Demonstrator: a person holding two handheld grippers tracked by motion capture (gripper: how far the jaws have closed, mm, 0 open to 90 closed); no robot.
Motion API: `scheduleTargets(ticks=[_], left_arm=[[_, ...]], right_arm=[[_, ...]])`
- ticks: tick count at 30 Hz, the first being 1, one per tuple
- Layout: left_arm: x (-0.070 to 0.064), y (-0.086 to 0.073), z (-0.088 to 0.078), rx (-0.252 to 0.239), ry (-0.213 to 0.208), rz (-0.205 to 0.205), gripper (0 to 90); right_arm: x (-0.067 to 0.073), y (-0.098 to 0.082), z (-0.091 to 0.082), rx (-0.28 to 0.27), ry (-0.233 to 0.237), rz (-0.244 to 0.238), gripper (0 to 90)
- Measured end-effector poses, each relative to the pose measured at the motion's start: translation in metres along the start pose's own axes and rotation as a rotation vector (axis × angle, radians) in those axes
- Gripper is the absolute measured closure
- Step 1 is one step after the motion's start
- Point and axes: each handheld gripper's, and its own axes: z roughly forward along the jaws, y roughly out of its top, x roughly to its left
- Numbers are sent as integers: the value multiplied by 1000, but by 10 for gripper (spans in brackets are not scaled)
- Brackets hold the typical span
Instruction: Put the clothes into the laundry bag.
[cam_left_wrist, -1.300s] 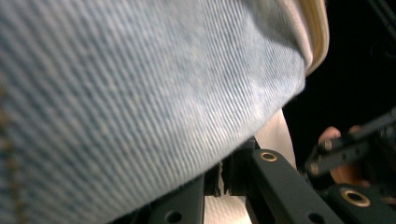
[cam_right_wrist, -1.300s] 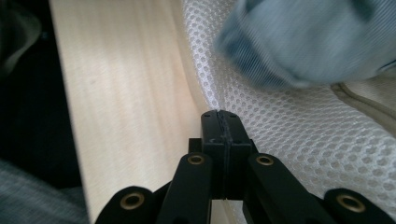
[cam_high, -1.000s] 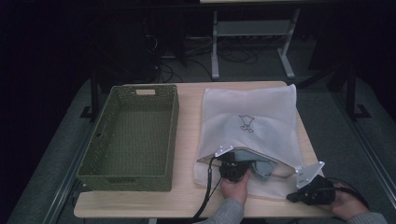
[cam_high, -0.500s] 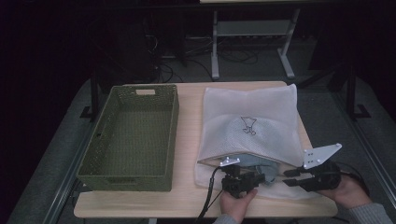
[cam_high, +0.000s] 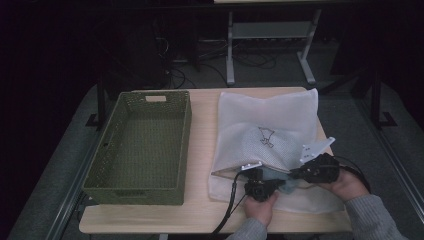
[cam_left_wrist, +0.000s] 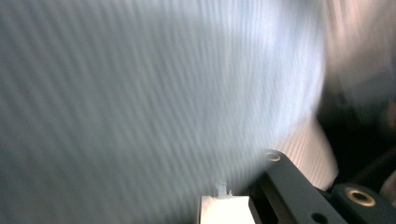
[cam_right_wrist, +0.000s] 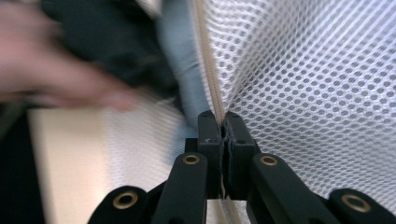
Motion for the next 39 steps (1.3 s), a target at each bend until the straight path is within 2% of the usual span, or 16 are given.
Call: scheduleTargets(ticks=[2,4,7,11,14,16,18,20,22,24,25,29,30,31,34,39], left_arm=[[-1,-1,1,10,10,35,845],[1,-4,2,16,11,23,843],[4,-6,1,24,17,37,842],[2,-6,0,23,8,47,842],[2,-6,0,22,14,56,848],[1,-6,0,21,19,38,852],[1,-3,0,17,23,35,853],[1,0,0,4,29,25,854],[1,4,-1,-10,41,51,856],[-1,8,-1,-39,51,21,856],[-1,11,-1,-51,63,39,856],[0,8,4,-38,70,56,849],[0,6,4,-31,68,71,845],[-2,2,4,-21,59,42,828],[-4,-4,1,4,38,39,714],[-7,-16,-14,71,3,62,567]], right_arm=[[3,-5,-9,-40,7,17,815],[7,-9,-18,-82,-70,38,616],[25,-18,-26,-154,-37,13,579],[55,-30,2,-48,48,-62,524],[64,-36,32,48,49,-105,546],[66,-37,47,75,72,-104,658],[65,-38,49,48,68,-99,872],[62,-39,48,57,104,-76,896],[65,-41,45,74,126,-97,898],[70,-46,41,98,178,-105,899],[72,-49,38,113,201,-112,900],[67,-62,29,112,240,-61,897],[66,-63,29,111,242,-54,895],[64,-62,29,110,244,-49,883],[59,-58,28,89,241,-30,779],[53,-38,9,-17,184,-13,656]])
